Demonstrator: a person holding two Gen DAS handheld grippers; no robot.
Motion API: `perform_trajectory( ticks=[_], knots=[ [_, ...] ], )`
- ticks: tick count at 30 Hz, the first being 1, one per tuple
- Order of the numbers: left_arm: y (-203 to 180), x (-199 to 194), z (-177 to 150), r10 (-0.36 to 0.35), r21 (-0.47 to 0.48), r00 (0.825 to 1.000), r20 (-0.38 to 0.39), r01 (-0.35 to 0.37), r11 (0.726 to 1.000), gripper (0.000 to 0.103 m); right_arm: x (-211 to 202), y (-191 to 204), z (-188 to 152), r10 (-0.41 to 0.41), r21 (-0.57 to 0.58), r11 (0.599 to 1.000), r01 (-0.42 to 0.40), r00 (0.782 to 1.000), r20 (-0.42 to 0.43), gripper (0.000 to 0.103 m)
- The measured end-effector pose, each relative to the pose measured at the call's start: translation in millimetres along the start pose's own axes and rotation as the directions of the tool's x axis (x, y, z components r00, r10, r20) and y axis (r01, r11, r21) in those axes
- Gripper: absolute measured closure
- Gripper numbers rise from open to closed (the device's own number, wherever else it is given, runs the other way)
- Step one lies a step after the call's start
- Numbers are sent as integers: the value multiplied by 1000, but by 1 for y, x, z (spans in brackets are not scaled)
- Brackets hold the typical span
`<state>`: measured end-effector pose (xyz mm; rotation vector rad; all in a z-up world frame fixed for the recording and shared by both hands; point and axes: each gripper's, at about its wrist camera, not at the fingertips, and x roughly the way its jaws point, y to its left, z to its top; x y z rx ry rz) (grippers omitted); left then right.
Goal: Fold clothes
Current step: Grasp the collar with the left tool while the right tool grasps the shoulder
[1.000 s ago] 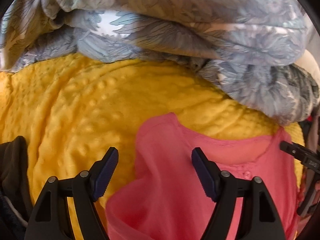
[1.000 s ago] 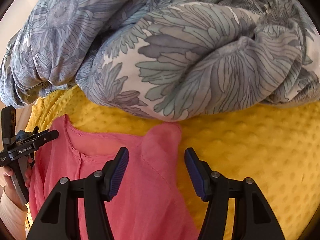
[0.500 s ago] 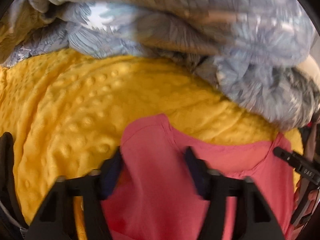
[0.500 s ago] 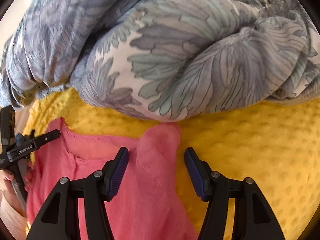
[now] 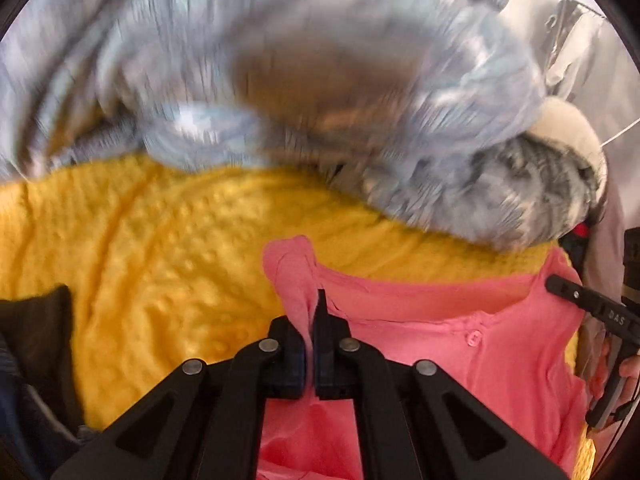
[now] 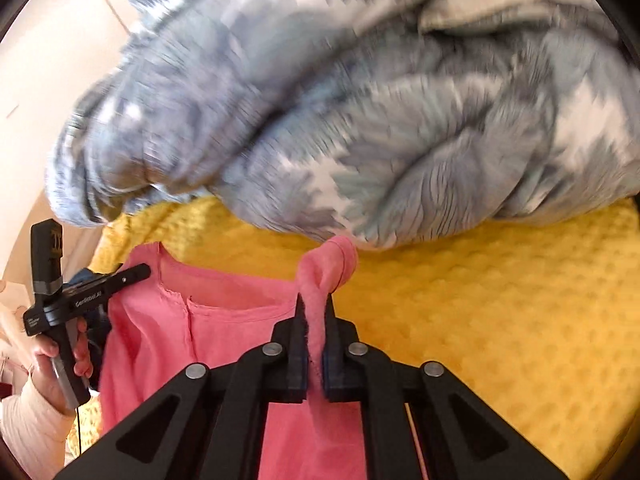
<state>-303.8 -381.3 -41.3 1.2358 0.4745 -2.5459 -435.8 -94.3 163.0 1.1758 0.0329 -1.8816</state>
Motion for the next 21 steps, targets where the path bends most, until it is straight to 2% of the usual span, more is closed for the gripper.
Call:
perform_trajectory(
  ticks=[4,7,11,14,17,21],
  knots=[
    [3,-34,19,12,-9,996,92,-11,1000,101,-36,19,13,-16,-49,999,20,997,72,99],
    [-6,-50,36,64,4,989,135,-65,998,101,-55,32,29,-38,-70,996,48,990,136,99],
    [-19,-74,72,155,-10,964,215,-157,988,101,-60,47,58,-79,-72,993,94,978,191,99],
    [-33,-105,94,192,-14,928,320,-198,980,101,-66,61,83,-118,-60,989,138,960,255,99],
    [-39,-127,93,157,7,907,391,-173,985,102,-81,68,93,-84,-43,994,104,943,322,99],
    [-33,-138,63,73,48,919,388,-100,994,101,-83,74,77,-48,-83,994,76,955,293,99]
  ],
)
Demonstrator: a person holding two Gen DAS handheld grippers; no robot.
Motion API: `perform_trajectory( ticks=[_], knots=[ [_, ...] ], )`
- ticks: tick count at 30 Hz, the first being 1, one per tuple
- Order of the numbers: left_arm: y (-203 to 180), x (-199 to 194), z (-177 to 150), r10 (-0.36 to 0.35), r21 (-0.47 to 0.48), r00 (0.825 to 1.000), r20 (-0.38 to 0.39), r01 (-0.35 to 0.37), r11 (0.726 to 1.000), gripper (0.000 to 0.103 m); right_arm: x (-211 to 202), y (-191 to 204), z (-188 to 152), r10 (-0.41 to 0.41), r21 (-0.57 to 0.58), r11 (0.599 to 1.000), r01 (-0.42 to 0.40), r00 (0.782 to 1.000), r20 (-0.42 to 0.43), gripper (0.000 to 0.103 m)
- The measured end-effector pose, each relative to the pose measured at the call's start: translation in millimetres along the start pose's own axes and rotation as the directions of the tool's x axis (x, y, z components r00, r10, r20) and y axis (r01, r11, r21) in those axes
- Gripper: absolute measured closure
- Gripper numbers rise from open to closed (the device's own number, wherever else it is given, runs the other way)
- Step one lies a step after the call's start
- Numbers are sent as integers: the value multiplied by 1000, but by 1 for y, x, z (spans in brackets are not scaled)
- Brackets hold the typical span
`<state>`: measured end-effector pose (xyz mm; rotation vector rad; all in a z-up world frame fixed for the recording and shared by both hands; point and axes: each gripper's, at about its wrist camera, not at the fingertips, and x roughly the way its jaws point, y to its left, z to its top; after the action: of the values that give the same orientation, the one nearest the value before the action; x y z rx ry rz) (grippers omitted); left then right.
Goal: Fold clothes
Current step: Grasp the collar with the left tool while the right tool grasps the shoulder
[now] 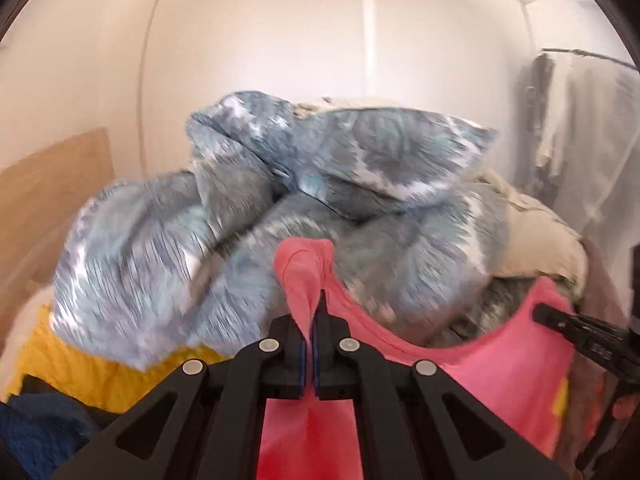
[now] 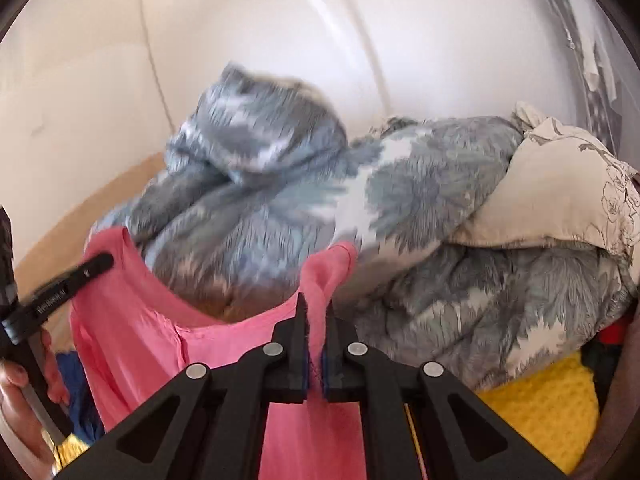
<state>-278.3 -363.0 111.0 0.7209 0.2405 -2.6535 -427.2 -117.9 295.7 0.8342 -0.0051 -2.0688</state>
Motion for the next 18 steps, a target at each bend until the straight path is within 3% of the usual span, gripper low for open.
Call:
perform_trajectory(
  ticks=[9,13,18],
  knots=[
    [9,-59,-75,-113,-13,992,-59,113,994,102,-65,-19,-57,92,76,993,-90,995,-32,99],
    [2,-107,-122,-184,-40,981,-68,181,983,102,-109,-16,-105,130,90,988,-126,991,-39,99],
    [-10,-155,-174,-212,-19,973,-86,211,977,102,-164,-2,-172,164,121,980,-157,985,-55,99]
  ],
)
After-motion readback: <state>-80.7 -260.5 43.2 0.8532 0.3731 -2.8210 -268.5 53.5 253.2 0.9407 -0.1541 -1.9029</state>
